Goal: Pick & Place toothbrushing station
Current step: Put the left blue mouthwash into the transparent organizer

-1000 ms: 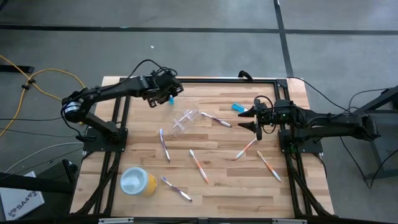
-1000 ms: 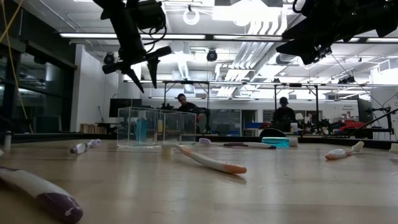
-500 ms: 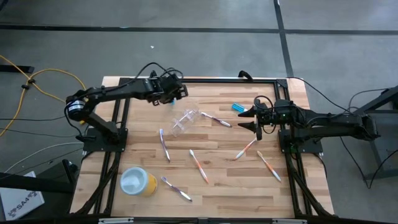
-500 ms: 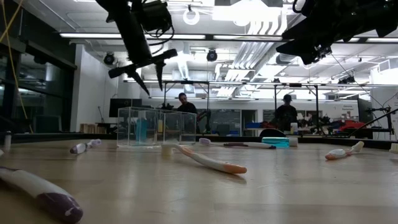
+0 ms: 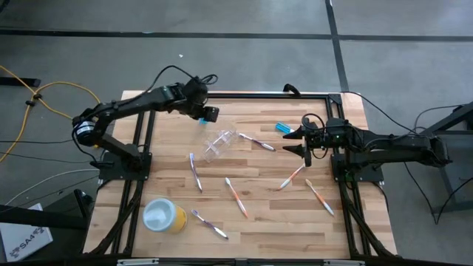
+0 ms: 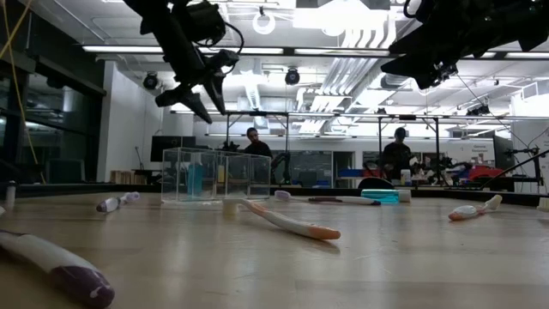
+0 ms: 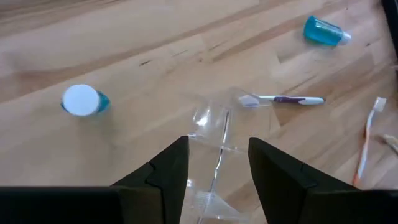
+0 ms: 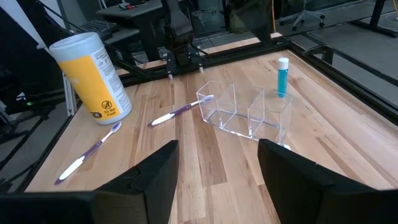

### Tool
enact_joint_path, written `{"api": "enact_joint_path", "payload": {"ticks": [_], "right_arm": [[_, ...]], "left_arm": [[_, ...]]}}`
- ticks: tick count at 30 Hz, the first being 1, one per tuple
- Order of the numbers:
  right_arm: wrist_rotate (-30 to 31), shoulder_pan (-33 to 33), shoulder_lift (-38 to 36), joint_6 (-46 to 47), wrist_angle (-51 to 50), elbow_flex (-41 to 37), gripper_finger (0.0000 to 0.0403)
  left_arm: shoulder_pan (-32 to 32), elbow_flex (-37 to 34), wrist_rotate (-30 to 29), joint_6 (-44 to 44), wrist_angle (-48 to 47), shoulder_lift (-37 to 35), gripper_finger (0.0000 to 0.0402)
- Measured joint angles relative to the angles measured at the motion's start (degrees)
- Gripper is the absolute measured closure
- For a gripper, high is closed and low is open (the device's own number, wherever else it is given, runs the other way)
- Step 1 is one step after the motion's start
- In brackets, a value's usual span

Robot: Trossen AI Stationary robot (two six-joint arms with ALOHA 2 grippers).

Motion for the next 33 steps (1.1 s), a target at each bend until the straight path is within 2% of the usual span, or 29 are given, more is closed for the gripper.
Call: {"api": "enact_joint_path", "payload": {"ticks": [6,12,17,19,27,30,33], "right_arm": [[0.0,0.01,0.0,0.0,0.0,0.0,0.0192],[0.0,-0.01,0.0,-0.01,0.0,-0.01,0.0192],[0.0,0.0,0.0,-0.01,0.0,0.0,0.0192],[0.0,-0.01,0.0,0.0,0.0,0.0,0.0192],[0.02,-0.01,0.0,-0.02,0.0,-0.02,0.0192],[0.0,0.0,0.0,0.0,0.0,0.0,0.0192],[0.0,0.01,0.0,0.0,0.0,-0.02,0.0192]], "left_arm": [[1.41,-0.02,0.3,1.89,0.1,0.37,0.025],[1.4,-0.02,0.83,19.58,-1.43,0.37,0.0251],[2.45,-0.02,0.99,23.18,-2.43,0.03,0.0251],[3.63,-0.02,2.47,24.26,-3.93,-0.29,0.0251],[9.56,-0.04,15.7,45.36,-9.95,-0.65,0.0252],[10.23,-0.04,15.56,51.24,-9.93,-0.64,0.0252],[10.25,-0.04,13.01,55.9,-9.97,-0.64,0.0252]]}}
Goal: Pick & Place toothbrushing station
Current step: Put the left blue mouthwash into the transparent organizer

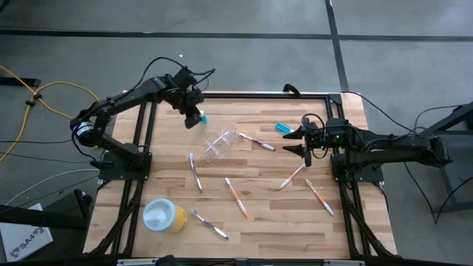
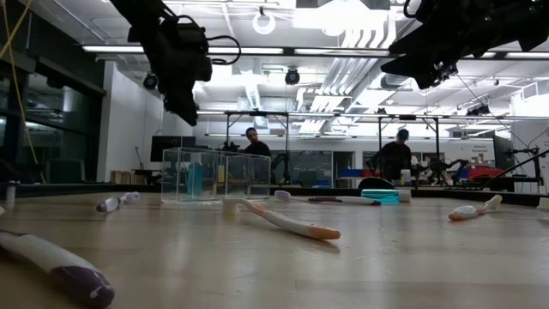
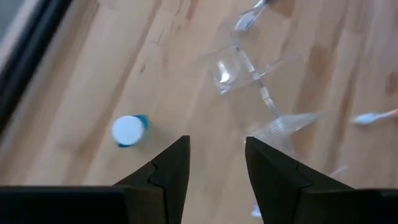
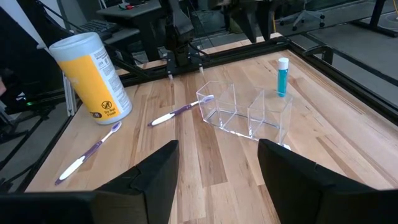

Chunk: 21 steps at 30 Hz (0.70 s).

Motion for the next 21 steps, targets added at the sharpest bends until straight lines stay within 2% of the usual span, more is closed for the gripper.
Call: {"api": "enact_joint_path", "payload": {"ticks": [6,12,16,21], "right_arm": [[0.0,-0.02,0.0,0.0,0.0,0.02,0.0192],[0.0,0.0,0.0,0.0,0.0,0.01,0.0192],[0.0,-0.02,0.0,0.0,0.0,0.02,0.0192],[0.0,0.0,0.0,-0.02,0.0,0.02,0.0192]], "left_arm": [[-1.35,0.0,-3.22,9.11,-1.01,-0.02,0.0252],[-5.06,0.0,-11.98,15.54,-3.64,0.0,0.0252],[-7.53,0.02,-15.85,19.06,-3.42,0.0,0.0252],[-9.08,0.17,-16.96,21.27,-2.23,0.0,0.0252]]}}
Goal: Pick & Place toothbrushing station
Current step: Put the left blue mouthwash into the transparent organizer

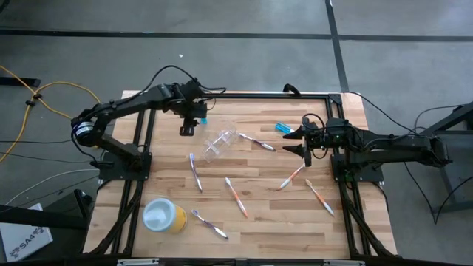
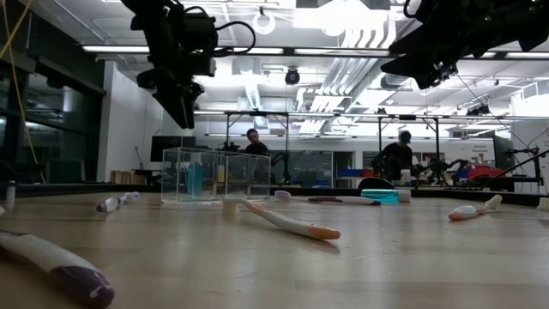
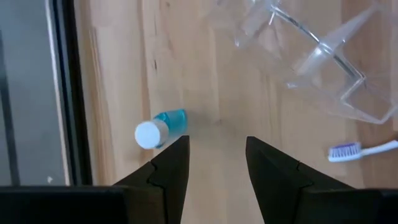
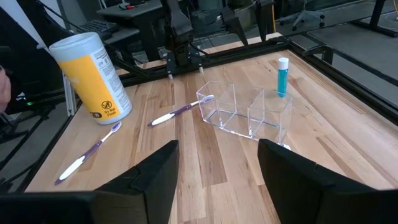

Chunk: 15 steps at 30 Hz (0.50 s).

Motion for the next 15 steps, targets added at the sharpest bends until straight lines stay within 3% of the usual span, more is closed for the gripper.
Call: {"api": "enact_joint_path", "payload": {"ticks": [9,15], "right_arm": [[0.01,-0.01,0.0,0.02,0.0,0.0,0.0192],[0.0,-0.02,0.0,0.02,0.0,0.0,0.0192]], "left_arm": [[3.17,2.87,2.65,-1.53,-2.24,0.34,0.0252],[5.56,6.76,4.7,-0.06,-6.76,4.69,0.0252]]}}
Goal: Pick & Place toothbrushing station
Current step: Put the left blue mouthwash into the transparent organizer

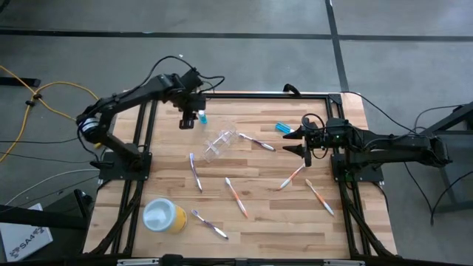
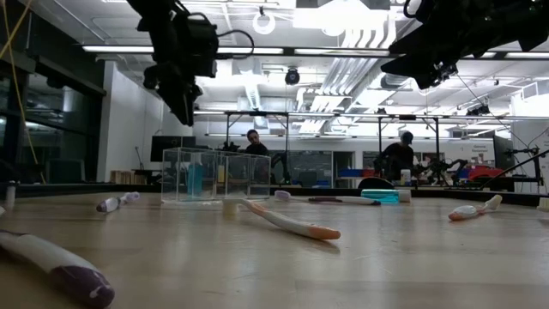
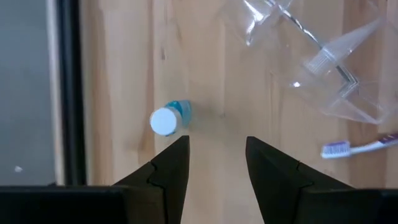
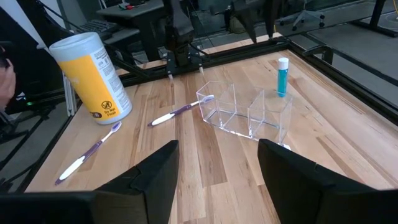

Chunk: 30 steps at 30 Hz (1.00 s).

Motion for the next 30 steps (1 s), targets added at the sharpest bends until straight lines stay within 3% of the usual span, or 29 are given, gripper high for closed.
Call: {"api": "enact_joint_path", "payload": {"ticks": [6,11,21,30], "right_arm": [[0.0,0.02,0.0,0.0,0.0,0.0,0.0192],[0.0,0.01,0.0,-0.02,0.0,0.0,0.0192],[0.0,0.02,0.0,-0.01,0.0,0.0,0.0192],[0.0,0.02,0.0,-0.01,0.0,0.0,0.0192]], "left_arm": [[-0.47,5.19,-0.51,1.79,-5.1,7.11,0.0248],[-1.42,9.11,-1.74,3.54,-7.94,10.78,0.0222],[-2.02,10.51,-3.23,3.12,-7.4,11.52,0.0187],[-2.68,10.51,-3.24,7.05,-9.26,11.52,0.0184]]}}
